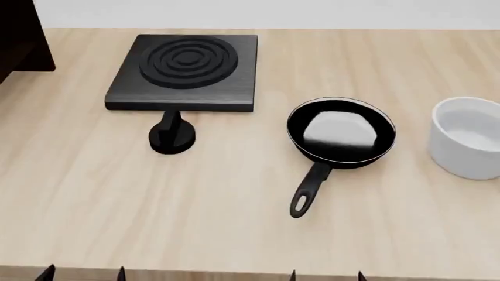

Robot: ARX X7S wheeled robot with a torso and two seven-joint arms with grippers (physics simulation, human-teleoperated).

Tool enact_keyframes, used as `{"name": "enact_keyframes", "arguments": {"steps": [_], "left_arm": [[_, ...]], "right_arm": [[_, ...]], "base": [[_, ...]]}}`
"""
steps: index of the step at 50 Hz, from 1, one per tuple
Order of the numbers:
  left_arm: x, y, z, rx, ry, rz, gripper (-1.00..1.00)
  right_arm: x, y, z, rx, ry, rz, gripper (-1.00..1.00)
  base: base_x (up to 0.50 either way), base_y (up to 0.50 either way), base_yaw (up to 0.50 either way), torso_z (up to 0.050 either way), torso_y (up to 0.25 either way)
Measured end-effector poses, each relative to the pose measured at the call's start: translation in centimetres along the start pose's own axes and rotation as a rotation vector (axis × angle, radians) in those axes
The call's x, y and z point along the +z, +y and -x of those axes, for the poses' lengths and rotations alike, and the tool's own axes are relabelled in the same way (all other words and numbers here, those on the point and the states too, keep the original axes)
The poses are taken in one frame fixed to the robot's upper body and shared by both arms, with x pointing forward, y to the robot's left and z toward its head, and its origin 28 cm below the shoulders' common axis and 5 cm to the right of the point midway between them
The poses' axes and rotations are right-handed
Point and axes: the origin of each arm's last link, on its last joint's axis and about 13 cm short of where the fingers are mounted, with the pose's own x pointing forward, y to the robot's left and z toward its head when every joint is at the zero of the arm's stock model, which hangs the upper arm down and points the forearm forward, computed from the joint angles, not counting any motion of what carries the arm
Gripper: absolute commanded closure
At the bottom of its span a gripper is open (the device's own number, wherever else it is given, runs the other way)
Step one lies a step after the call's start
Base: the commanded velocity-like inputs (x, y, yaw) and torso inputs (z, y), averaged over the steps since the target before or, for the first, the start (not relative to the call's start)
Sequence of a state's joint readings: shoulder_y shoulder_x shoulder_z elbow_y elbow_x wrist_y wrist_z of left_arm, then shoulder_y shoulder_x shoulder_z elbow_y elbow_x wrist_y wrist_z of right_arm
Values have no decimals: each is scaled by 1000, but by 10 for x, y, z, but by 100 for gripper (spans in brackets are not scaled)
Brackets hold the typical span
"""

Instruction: Put the frying pan under the cabinet shelf.

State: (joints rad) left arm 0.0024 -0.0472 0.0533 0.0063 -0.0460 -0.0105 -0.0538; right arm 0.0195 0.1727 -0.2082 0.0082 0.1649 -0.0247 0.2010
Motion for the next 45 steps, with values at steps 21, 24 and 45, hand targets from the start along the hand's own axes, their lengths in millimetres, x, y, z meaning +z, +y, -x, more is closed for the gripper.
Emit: {"name": "enact_keyframes", "arguments": {"steps": [21,24,45], "left_arm": [[28,2,0,14,-43,13,-100],[36,3,-1,16,-55,16,-100],[118,7,1,-9,-176,71,-100]], "right_arm": [[34,-7,-2,-22,-61,-34,-100],[44,-9,-3,-25,-80,-40,-100],[121,-31,-12,-72,-236,-13,-100]], "base": [[0,0,0,0,0],[0,0,0,0,0],[0,0,0,0,0]]}}
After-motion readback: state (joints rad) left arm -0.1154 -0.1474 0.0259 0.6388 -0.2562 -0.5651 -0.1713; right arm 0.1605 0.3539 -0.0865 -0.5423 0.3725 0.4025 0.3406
